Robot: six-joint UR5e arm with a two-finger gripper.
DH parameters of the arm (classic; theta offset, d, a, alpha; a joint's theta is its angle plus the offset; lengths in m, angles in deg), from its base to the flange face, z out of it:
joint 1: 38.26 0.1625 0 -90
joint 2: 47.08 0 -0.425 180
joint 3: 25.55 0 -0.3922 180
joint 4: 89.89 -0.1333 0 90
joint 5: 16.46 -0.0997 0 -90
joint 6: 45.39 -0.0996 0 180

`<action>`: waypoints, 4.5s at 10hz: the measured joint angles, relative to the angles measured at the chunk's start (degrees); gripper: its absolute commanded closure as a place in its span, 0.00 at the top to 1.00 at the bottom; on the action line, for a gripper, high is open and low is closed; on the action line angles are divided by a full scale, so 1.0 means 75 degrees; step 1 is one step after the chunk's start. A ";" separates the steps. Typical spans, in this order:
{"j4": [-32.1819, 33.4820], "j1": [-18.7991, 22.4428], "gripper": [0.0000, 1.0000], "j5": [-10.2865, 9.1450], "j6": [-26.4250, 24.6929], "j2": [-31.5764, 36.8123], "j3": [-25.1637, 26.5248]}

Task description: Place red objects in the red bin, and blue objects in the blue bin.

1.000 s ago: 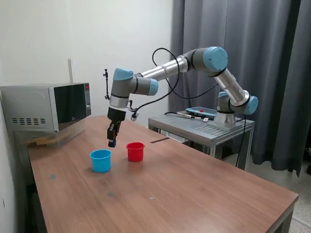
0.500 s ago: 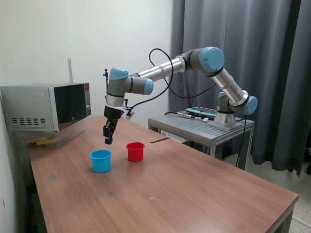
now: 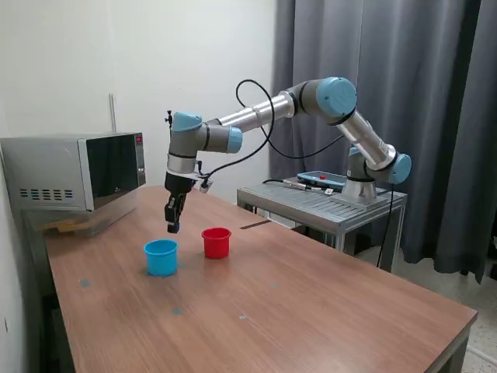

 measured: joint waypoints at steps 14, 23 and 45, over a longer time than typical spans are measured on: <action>-0.0017 0.0008 0.00 -0.0087 0.1580 -0.0725 -0.0791; 0.0062 0.0014 0.00 -0.0088 0.1790 -0.0863 -0.0966; -0.0397 0.0316 1.00 -0.0018 0.2294 0.1260 0.0505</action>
